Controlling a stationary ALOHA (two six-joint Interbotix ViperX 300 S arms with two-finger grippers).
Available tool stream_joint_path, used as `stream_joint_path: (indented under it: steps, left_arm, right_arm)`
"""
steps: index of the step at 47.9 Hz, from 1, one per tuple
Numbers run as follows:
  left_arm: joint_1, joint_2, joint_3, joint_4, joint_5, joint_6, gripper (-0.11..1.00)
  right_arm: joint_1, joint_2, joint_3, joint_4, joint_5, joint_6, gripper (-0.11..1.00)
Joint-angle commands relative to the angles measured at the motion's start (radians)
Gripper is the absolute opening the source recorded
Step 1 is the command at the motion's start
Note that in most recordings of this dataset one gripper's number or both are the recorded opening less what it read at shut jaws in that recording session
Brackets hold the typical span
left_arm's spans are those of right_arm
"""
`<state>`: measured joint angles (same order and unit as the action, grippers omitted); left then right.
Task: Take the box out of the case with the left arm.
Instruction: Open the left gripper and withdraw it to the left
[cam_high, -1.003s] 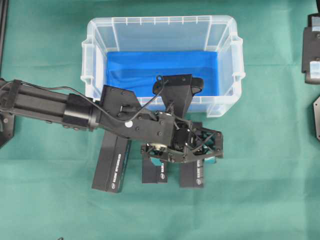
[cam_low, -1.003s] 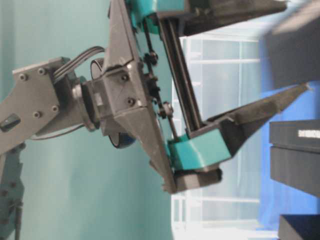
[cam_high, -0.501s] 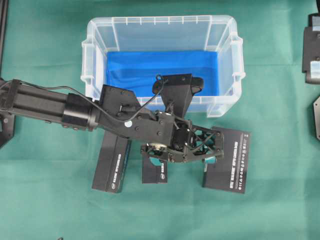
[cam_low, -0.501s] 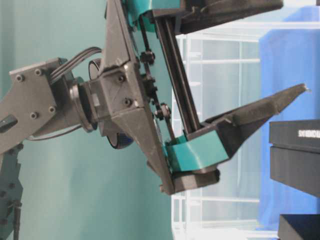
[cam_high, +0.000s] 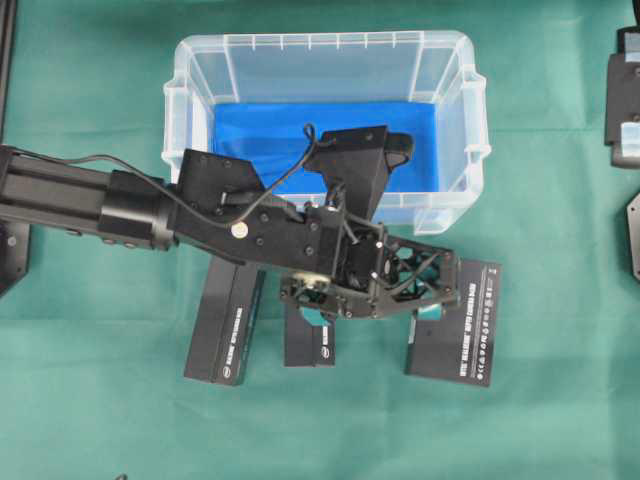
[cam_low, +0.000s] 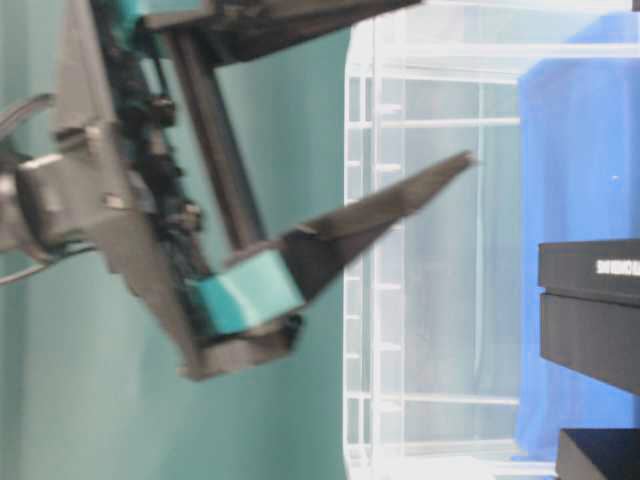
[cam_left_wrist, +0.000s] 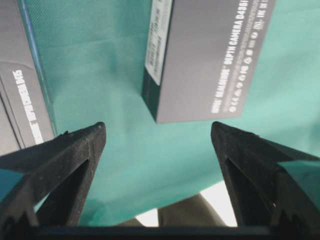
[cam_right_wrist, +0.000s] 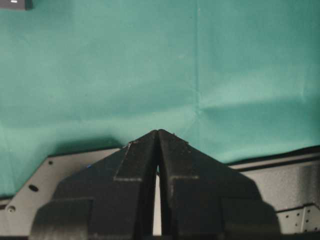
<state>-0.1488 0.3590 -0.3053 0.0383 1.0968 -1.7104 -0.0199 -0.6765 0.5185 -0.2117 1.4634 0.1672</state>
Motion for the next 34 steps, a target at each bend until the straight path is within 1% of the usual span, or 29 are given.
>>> stream_joint_path:
  steps: [1, 9, 11, 16, 25, 34]
  left_arm:
    - [0.002, -0.04, -0.072, 0.0, 0.029, 0.009, 0.9]
    - [0.002, -0.038, -0.152, 0.0, 0.109, 0.023, 0.9]
    - [0.003, -0.037, -0.16, 0.002, 0.127, 0.023, 0.9]
    - [0.003, -0.037, -0.16, 0.0, 0.149, 0.025, 0.9]
    - [0.003, -0.038, -0.163, 0.002, 0.149, 0.023, 0.89]
    - [0.0, -0.052, -0.146, 0.0, 0.158, 0.026, 0.89]
  right_arm:
    - [-0.002, -0.003, -0.009, -0.003, -0.002, 0.002, 0.01]
    - [-0.002, -0.003, -0.009, -0.003, -0.003, 0.003, 0.01]
    - [-0.002, -0.003, -0.011, -0.003, -0.003, 0.003, 0.01]
    - [0.0, -0.003, -0.009, -0.003, -0.003, 0.003, 0.01]
    - [-0.002, -0.003, -0.009, -0.002, -0.003, 0.002, 0.01]
    - [-0.002, -0.003, -0.009, -0.003, -0.003, 0.002, 0.01]
